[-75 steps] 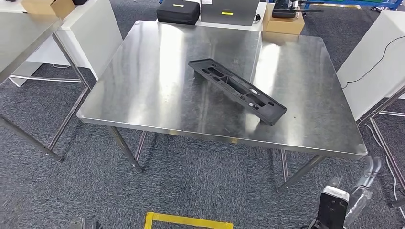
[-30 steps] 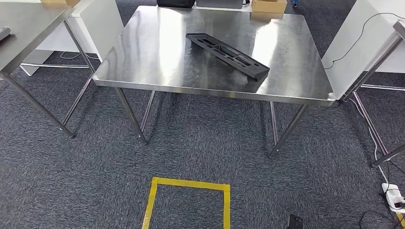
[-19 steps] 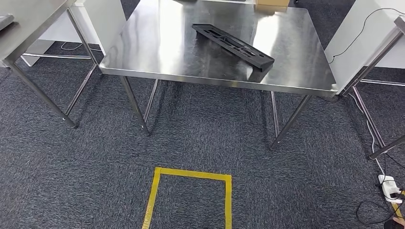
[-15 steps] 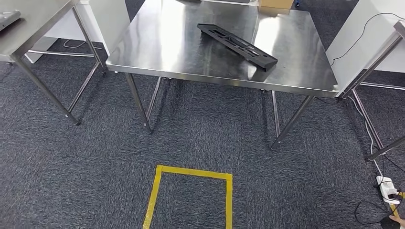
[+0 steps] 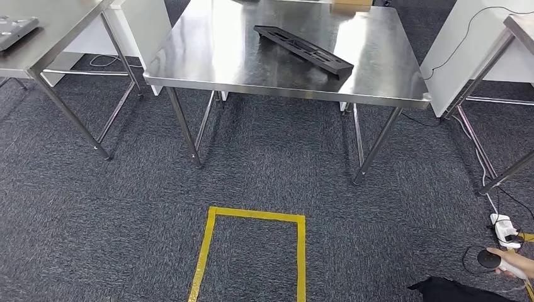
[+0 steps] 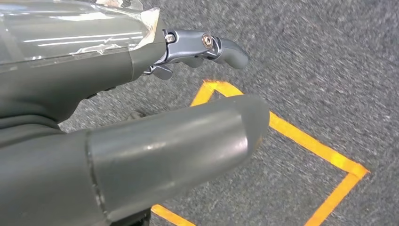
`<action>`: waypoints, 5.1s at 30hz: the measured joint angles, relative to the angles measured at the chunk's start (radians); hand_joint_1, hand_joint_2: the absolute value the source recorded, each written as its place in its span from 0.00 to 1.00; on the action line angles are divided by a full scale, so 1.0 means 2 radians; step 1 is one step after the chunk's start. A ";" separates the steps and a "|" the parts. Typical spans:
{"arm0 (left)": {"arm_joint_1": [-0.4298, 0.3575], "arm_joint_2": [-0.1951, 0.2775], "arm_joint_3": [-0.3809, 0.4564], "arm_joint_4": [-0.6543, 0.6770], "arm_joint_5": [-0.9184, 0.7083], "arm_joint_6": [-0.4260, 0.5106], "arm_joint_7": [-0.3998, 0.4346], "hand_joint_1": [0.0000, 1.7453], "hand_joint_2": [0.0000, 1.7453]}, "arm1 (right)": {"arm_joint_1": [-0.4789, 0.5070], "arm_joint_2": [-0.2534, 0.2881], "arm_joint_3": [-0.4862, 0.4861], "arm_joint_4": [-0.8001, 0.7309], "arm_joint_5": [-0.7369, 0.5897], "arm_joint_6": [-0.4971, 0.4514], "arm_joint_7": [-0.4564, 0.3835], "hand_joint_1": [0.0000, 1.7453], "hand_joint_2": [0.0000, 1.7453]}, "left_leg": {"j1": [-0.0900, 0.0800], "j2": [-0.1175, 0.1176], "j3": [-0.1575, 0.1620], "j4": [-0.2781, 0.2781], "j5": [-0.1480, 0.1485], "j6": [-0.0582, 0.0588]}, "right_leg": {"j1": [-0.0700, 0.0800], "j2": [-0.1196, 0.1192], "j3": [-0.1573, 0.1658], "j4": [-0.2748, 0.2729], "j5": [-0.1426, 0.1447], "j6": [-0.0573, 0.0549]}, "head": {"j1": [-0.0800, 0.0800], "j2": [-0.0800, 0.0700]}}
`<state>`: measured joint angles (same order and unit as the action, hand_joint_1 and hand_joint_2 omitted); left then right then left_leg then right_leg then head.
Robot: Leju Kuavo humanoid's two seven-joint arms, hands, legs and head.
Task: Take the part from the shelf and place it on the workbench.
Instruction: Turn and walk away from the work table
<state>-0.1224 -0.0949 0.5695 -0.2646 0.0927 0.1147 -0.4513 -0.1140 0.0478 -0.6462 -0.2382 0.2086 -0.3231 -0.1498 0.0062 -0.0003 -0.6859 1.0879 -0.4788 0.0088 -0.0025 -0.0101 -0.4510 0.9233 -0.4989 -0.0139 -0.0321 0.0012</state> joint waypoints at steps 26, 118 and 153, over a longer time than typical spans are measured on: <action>-0.009 -0.002 0.004 -0.001 -0.018 0.000 -0.001 0.00 0.00 | 0.000 -0.003 -0.014 0.003 -0.013 -0.003 -0.013 0.00 0.00 | -0.003 0.007 0.017 -0.053 0.067 0.011 | 0.001 0.003 0.033 -0.002 -0.033 0.016 | 0.003 0.000; -0.016 -0.012 0.006 -0.004 -0.024 0.019 -0.001 0.00 0.00 | 0.003 -0.007 -0.026 0.004 0.006 -0.019 -0.016 0.00 0.00 | 0.000 -0.056 0.051 -0.049 0.025 0.007 | -0.005 0.021 -0.030 0.030 0.002 0.020 | 0.011 0.000; -0.012 -0.012 0.006 -0.004 -0.018 0.019 -0.004 0.00 0.00 | 0.003 -0.009 -0.028 0.004 0.015 -0.021 -0.014 0.00 0.00 | 0.000 -0.013 0.013 0.024 -0.018 -0.003 | -0.006 0.002 -0.028 0.026 0.006 0.007 | 0.006 0.000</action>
<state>-0.1473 -0.1195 0.5825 -0.2723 0.0568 0.1530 -0.4588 -0.1081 0.0289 -0.7024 -0.2300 0.2378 -0.3660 -0.1785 0.0067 -0.0269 -0.6593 1.1360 -0.5140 0.0035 -0.0140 -0.0062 -0.5064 0.9759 -0.4874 0.0001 -0.0200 0.0012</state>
